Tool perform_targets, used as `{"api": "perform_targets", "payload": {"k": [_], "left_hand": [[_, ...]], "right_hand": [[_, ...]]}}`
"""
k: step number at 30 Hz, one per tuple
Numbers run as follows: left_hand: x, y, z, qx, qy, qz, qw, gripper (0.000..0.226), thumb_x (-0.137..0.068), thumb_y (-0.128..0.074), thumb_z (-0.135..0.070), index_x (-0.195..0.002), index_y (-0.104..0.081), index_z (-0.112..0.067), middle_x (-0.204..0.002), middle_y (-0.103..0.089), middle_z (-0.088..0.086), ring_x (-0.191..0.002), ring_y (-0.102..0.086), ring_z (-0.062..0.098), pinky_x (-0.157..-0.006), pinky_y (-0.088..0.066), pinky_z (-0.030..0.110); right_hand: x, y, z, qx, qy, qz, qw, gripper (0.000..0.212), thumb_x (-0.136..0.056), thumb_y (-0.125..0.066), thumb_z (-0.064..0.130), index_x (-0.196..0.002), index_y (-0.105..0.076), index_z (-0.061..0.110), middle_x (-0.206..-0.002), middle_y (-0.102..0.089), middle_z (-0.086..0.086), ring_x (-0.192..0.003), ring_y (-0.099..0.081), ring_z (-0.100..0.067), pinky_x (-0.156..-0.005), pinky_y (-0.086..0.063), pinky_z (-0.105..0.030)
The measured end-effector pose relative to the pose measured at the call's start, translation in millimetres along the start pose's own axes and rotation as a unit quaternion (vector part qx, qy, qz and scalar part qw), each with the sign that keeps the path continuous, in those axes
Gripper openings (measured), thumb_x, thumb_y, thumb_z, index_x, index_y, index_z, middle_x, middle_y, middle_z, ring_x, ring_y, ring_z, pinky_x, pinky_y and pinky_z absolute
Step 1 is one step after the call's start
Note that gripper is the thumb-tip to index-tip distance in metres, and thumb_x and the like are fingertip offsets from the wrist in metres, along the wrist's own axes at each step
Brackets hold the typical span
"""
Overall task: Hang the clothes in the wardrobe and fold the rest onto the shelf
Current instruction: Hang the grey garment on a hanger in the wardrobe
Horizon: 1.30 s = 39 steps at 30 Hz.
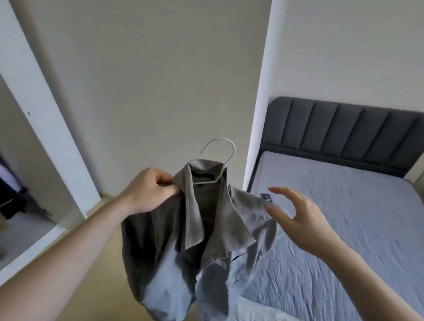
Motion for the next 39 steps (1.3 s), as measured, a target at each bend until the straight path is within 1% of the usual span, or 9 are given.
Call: {"api": "perform_targets", "payload": {"k": [4, 7, 12, 19, 22, 24, 31, 36, 39], "left_hand": [[21, 58, 54, 0.015, 0.042, -0.029, 0.999, 0.028, -0.080, -0.064, -0.039, -0.082, -0.079, -0.016, -0.082, -0.076, 0.006, -0.084, -0.072, 0.026, -0.080, -0.056, 0.047], [39, 102, 104, 0.006, 0.073, -0.063, 0.995, 0.032, -0.078, -0.061, -0.041, -0.078, -0.074, -0.012, -0.077, -0.072, 0.008, -0.073, -0.067, 0.021, -0.073, -0.053, 0.044], [70, 163, 184, 0.001, 0.118, -0.134, 0.984, 0.026, -0.093, -0.052, -0.036, -0.082, -0.074, -0.028, -0.076, -0.072, -0.005, -0.083, -0.067, 0.022, -0.077, -0.051, 0.037], [107, 208, 245, -0.096, 0.124, -0.137, 0.978, 0.036, -0.104, -0.040, -0.036, -0.081, -0.062, -0.020, -0.088, -0.066, -0.001, -0.092, -0.062, 0.024, -0.098, -0.044, 0.048], [121, 235, 282, -0.119, 0.136, -0.151, 0.972, 0.024, -0.101, -0.043, -0.030, -0.106, -0.067, -0.027, -0.115, -0.061, -0.006, -0.113, -0.055, 0.021, -0.108, -0.038, 0.048], [135, 254, 304, -0.068, 0.143, -0.186, 0.970, 0.036, -0.098, -0.044, -0.030, -0.126, -0.065, -0.026, -0.130, -0.056, -0.008, -0.127, -0.048, 0.016, -0.114, -0.035, 0.044], [163, 312, 352, 0.018, 0.172, -0.292, 0.941, 0.041, -0.105, -0.043, -0.042, -0.144, -0.052, -0.037, -0.148, -0.031, -0.025, -0.139, -0.017, -0.006, -0.117, -0.013, 0.029], [160, 358, 390, 0.030, 0.216, -0.358, 0.908, 0.070, -0.087, -0.045, -0.069, -0.149, -0.046, -0.036, -0.151, -0.034, -0.023, -0.145, -0.025, 0.001, -0.121, -0.021, 0.034], [147, 382, 408, 0.039, 0.219, -0.385, 0.896, 0.072, -0.084, -0.057, -0.067, -0.146, -0.046, -0.034, -0.148, -0.039, -0.020, -0.137, -0.037, -0.001, -0.115, -0.031, 0.027]], "right_hand": [[-28, -67, 46, -0.026, 0.005, 0.056, 0.998, 0.015, -0.104, -0.055, 0.035, -0.109, -0.069, 0.031, -0.092, -0.068, 0.019, -0.086, -0.063, -0.004, -0.074, -0.046, -0.021], [-40, -111, 94, -0.066, 0.031, 0.061, 0.995, 0.025, -0.106, -0.052, 0.028, -0.085, -0.064, 0.025, -0.074, -0.066, 0.007, -0.072, -0.062, -0.012, -0.070, -0.049, -0.036], [-47, -192, 185, -0.130, 0.074, 0.097, 0.984, 0.029, -0.106, -0.053, 0.024, -0.078, -0.062, 0.024, -0.070, -0.064, 0.008, -0.069, -0.061, -0.008, -0.068, -0.047, -0.032], [-47, -303, 288, -0.192, 0.086, 0.176, 0.962, 0.031, -0.104, -0.055, 0.031, -0.079, -0.066, 0.015, -0.067, -0.060, -0.007, -0.060, -0.053, -0.017, -0.060, -0.044, -0.038], [-53, -336, 315, -0.230, 0.069, 0.200, 0.950, 0.033, -0.103, -0.056, 0.028, -0.074, -0.064, 0.014, -0.063, -0.056, -0.005, -0.058, -0.048, -0.015, -0.055, -0.038, -0.030], [-60, -355, 333, -0.254, 0.058, 0.212, 0.942, 0.034, -0.102, -0.056, 0.025, -0.072, -0.058, 0.009, -0.058, -0.046, 0.001, -0.058, -0.041, -0.012, -0.053, -0.032, -0.025], [-91, -426, 406, -0.310, 0.079, 0.252, 0.913, 0.040, -0.103, -0.056, 0.024, -0.066, -0.051, 0.012, -0.058, -0.040, 0.007, -0.058, -0.038, -0.009, -0.060, -0.032, -0.032], [-129, -471, 450, -0.343, 0.095, 0.281, 0.891, 0.039, -0.103, -0.056, 0.019, -0.066, -0.050, 0.012, -0.061, -0.041, 0.006, -0.060, -0.038, -0.008, -0.060, -0.032, -0.029], [-163, -494, 474, -0.352, 0.104, 0.299, 0.881, 0.043, -0.102, -0.056, 0.015, -0.061, -0.045, 0.019, -0.060, -0.038, 0.008, -0.059, -0.035, -0.008, -0.058, -0.029, -0.027]]}}
Point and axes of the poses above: each hand's wrist, its own x-axis away from the middle knuckle, its own y-axis out of the back of the hand, z = x × y, the point moved 6 cm from there along -x, towards the middle knuckle
